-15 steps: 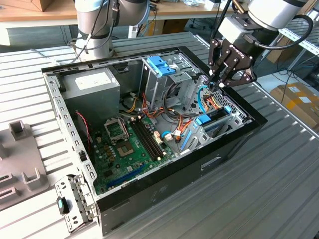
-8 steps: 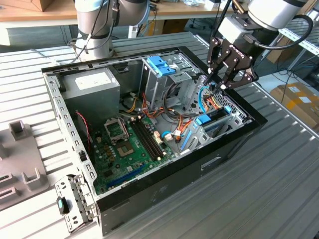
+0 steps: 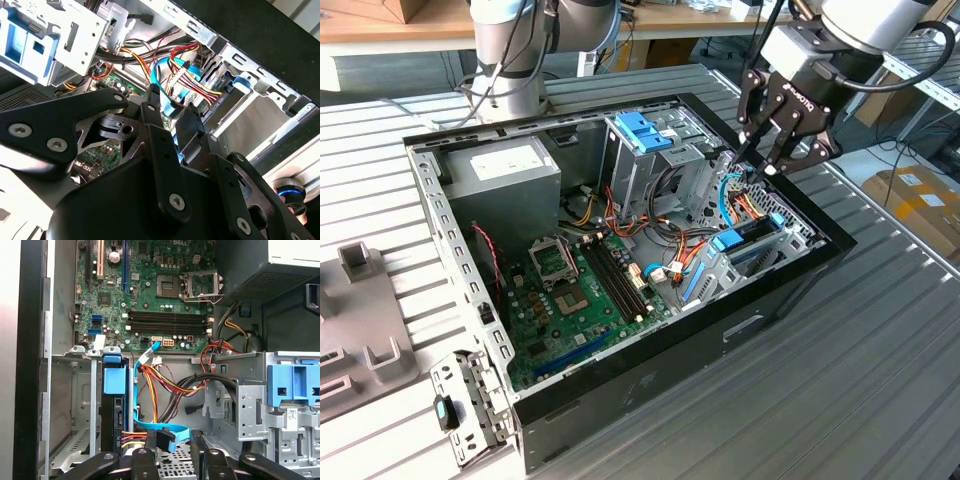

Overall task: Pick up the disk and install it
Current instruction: 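Insert the second disk wire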

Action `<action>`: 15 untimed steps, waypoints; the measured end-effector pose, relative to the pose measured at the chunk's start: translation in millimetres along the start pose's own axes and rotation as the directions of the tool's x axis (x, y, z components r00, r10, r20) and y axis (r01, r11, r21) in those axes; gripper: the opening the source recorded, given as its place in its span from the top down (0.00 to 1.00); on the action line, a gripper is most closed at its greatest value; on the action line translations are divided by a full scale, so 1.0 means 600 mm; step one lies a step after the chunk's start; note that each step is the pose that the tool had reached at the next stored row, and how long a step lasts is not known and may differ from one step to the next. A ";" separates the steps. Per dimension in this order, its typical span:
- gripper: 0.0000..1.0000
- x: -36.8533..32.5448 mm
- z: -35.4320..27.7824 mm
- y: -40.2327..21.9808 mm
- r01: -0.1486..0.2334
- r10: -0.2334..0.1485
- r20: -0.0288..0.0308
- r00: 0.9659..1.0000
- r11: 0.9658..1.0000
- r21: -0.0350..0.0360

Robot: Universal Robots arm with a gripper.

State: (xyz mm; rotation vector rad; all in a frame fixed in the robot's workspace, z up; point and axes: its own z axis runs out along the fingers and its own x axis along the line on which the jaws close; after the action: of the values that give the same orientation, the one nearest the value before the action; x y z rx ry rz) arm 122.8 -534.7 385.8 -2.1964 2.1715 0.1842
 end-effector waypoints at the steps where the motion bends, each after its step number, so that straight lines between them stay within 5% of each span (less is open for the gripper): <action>1: 0.60 0.000 0.000 0.000 0.000 0.000 0.000 1.000 1.000 0.000; 15: 0.60 0.000 0.001 0.003 0.000 0.000 0.000 1.000 1.000 0.000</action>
State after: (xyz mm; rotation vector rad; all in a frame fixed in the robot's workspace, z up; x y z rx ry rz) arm 120.9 -534.6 385.5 -2.1967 2.1716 0.1839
